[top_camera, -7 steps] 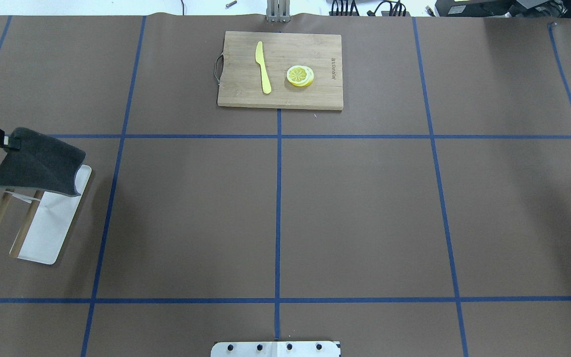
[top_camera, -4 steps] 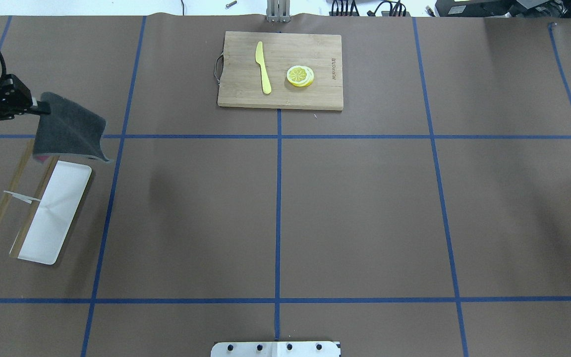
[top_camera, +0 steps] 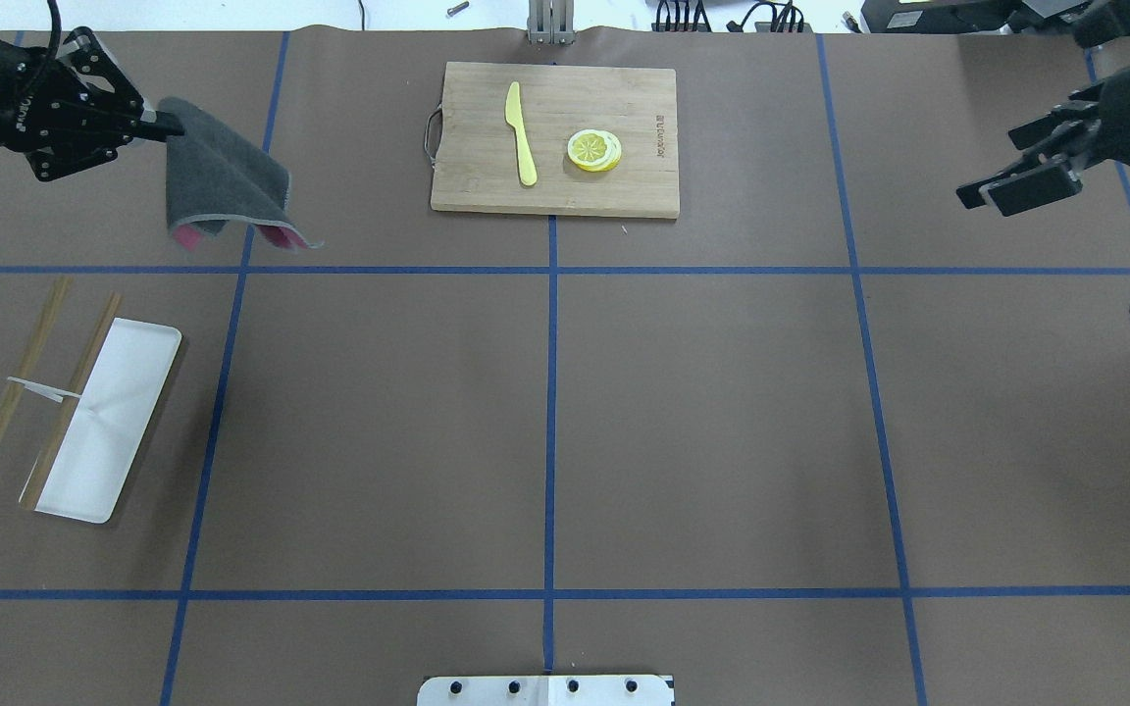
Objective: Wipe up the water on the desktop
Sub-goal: 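Lift the grey towel with the left gripper while the right arm reaches in, then grasp the towel's free corner with the right gripper, then open the left gripper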
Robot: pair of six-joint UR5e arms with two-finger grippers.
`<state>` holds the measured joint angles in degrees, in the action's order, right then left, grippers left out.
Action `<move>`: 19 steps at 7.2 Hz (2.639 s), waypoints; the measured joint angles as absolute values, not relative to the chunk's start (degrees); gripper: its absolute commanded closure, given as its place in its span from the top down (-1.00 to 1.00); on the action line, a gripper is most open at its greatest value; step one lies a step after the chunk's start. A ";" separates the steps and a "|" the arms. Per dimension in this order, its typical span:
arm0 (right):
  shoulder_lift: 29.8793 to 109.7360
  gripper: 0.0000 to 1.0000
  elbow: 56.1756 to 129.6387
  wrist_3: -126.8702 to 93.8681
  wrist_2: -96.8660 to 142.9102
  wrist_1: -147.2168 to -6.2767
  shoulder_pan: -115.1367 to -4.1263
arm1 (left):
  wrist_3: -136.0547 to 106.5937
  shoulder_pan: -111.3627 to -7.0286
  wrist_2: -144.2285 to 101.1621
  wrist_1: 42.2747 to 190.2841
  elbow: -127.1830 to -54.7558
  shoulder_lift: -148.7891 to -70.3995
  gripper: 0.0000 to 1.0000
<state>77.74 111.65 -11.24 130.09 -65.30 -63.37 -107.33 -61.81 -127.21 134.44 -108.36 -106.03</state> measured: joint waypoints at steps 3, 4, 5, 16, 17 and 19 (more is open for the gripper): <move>68.34 0.99 111.85 -15.91 109.93 -65.28 -47.61 | -116.89 -55.61 -120.68 134.02 -108.06 -111.57 -1.00; 66.28 0.99 111.88 -16.21 104.82 -65.24 -43.76 | -119.44 -53.99 -118.94 133.98 -107.95 -112.99 -1.00; 64.73 0.99 111.91 -16.41 99.78 -65.23 -40.13 | -122.14 -53.01 -117.92 133.95 -107.95 -114.38 -1.00; 59.91 0.40 111.54 -18.62 76.31 -65.04 -22.61 | -132.07 -43.73 -112.75 134.06 -111.87 -119.52 -1.00; 59.93 -0.12 111.54 -18.63 76.32 -65.02 -22.59 | -132.64 -43.38 -112.74 134.09 -112.24 -119.53 -1.00; 59.97 -0.82 111.66 -18.63 76.31 -64.90 -22.60 | -132.95 -42.96 -112.66 134.12 -112.46 -119.48 -1.00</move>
